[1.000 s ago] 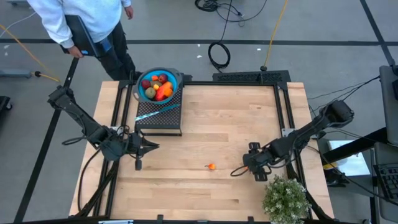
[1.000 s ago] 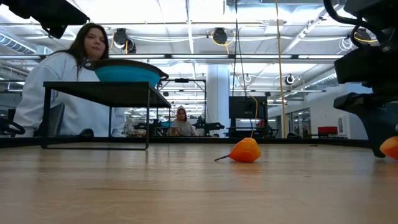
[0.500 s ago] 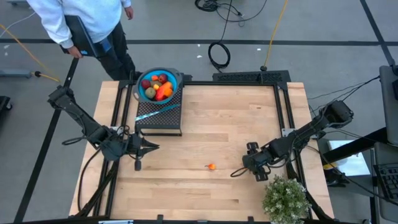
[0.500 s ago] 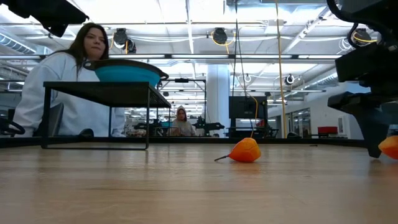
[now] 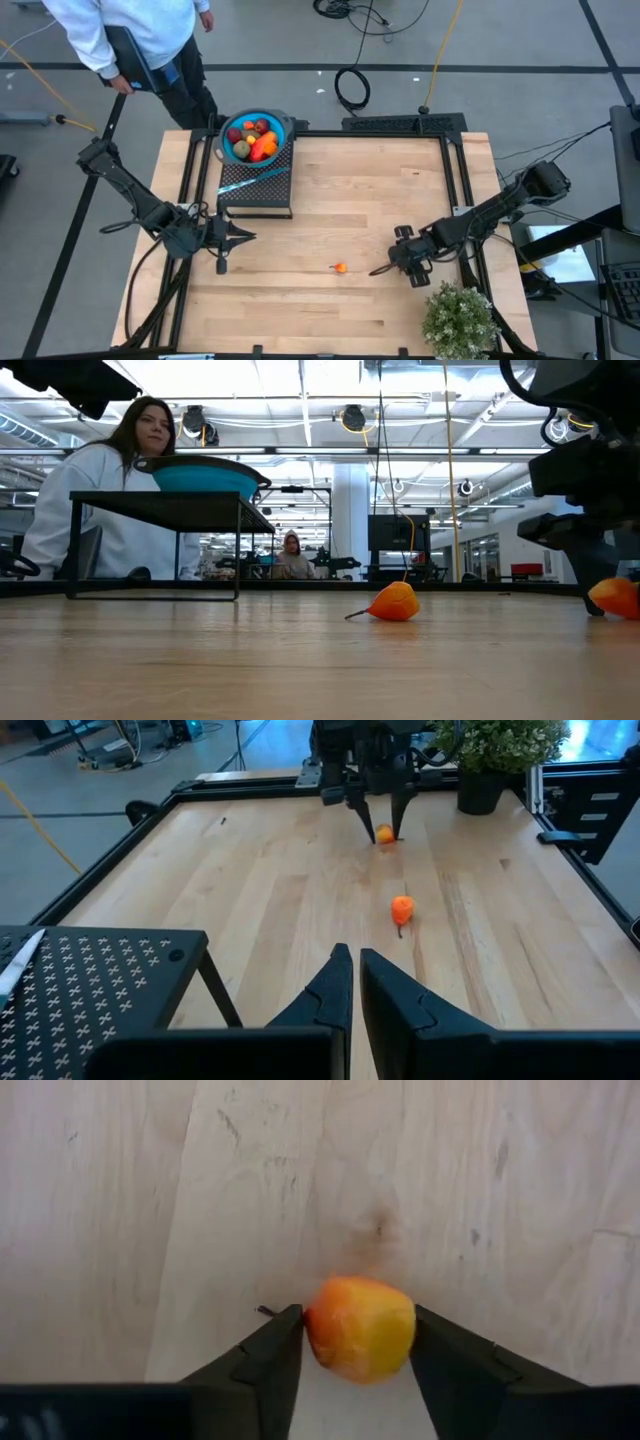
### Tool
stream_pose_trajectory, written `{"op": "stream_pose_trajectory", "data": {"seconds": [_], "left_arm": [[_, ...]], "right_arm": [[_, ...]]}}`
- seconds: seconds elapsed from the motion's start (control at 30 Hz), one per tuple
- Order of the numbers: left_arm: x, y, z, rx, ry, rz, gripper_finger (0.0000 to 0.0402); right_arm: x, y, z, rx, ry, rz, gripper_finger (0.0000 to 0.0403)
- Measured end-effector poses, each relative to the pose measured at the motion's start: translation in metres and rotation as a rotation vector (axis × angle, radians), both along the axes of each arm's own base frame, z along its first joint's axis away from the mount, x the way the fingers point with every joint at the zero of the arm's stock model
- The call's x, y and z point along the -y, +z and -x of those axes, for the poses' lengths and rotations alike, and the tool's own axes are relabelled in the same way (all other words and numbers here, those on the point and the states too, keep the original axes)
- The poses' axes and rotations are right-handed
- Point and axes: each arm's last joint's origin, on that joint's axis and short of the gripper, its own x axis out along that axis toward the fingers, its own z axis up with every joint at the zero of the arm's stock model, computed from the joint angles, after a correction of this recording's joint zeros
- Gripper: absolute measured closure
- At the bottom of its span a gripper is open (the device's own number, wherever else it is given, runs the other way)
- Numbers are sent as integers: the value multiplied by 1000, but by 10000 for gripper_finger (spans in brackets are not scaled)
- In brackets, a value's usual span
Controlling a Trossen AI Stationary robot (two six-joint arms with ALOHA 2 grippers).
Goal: Pick & Place Fruit
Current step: Put the yellow pear into the blue strainer bowl on the shelf
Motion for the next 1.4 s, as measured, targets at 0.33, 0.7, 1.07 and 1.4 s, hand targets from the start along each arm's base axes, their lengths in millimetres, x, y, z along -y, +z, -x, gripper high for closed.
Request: {"op": "stream_pose_trajectory", "data": {"seconds": [0.33,0.7,1.07,1.4], "left_arm": [[0,0,0,-1,0,0,376],[0,0,0,-3,-6,-17,376],[0,1,0,10,2,-44,376],[-1,9,-3,86,63,-105,376]], "right_arm": [[0,1,-6,70,15,5,301],[18,13,-14,197,-25,103,305],[49,39,-16,339,-83,130,306],[73,74,-20,624,-188,123,307]]}}
